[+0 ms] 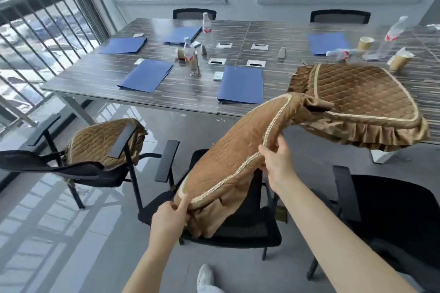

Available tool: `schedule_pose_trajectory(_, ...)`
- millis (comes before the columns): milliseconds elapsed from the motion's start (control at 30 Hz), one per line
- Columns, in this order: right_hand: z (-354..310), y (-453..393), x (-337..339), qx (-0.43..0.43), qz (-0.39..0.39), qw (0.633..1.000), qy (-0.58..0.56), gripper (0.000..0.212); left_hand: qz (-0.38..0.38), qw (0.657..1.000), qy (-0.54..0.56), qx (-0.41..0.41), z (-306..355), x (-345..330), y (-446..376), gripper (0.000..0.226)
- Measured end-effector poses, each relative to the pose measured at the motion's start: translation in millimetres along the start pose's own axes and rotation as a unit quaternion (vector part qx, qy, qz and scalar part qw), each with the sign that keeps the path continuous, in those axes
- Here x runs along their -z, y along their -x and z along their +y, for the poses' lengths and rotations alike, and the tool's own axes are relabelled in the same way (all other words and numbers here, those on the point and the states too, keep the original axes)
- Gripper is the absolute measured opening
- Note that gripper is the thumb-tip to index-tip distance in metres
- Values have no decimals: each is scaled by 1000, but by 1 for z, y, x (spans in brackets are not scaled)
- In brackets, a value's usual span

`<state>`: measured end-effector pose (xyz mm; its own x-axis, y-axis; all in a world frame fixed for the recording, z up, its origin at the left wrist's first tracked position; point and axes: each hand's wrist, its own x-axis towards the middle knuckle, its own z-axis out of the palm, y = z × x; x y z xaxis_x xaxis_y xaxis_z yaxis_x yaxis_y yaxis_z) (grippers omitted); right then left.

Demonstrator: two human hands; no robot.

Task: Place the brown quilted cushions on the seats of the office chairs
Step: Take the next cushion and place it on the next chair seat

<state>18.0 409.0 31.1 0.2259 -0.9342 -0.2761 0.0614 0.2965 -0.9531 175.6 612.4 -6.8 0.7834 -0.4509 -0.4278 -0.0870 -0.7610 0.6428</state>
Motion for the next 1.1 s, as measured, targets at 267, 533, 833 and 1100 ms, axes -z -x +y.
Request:
schedule_pose_trajectory(267, -14, -38, -72, 49, -25, 984, 170, 48, -46, 974, -147, -165, 20, 46, -105, 22)
schedule_pose_trajectory(533, -41, -30, -91, 170, -72, 903, 389, 38, 13, 947, 6, -320, 94, 48, -160, 65)
schedule_pose_trajectory(833, -78, -34, -80, 230, -102, 865, 434, 37, -65, 946, 101, -302, 100, 74, -171, 67)
schedule_pose_trajectory(1100, -77, -48, -70, 414, 76, 782, 459, 59, -64, 916, 291, -268, 120, 78, -142, 15)
